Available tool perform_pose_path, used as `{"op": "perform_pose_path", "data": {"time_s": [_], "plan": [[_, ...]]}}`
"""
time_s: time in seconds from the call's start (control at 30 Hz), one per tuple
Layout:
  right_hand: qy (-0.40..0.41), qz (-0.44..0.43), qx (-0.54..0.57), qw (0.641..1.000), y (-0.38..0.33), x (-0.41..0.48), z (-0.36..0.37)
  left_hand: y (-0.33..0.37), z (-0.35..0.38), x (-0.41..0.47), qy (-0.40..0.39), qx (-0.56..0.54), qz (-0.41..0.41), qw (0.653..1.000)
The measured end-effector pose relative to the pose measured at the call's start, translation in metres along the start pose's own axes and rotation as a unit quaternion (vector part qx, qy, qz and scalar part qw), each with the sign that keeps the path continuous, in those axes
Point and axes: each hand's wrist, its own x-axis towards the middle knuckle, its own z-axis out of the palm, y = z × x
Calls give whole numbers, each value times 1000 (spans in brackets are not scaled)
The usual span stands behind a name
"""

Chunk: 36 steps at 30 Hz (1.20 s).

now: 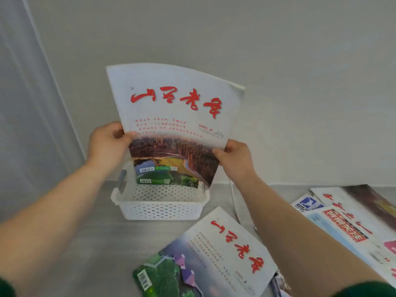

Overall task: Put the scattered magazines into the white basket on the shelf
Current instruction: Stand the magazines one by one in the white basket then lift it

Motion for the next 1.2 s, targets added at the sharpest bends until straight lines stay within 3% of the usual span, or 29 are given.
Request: {"op": "perform_pose_path", "data": {"time_s": [0.27,0.43,0.73,0.97,1.1,1.2], "plan": [[-25,46,0,999,21,34,43,-55,15,9,10,21,-77,997],[-57,37,-17,998,27,39,57,-67,9,22,14,48,-74,996],[-94,109,-109,984,57,33,63,-84,38,15,-32,77,-102,991],[-32,114,-42,992,58,37,70,-83,53,23,71,72,-96,990],[-78,112,23,990,56,37,81,-83,58,28,2,43,-119,992],[-99,113,32,988,54,42,87,-83,64,31,-39,28,-81,996]]}}
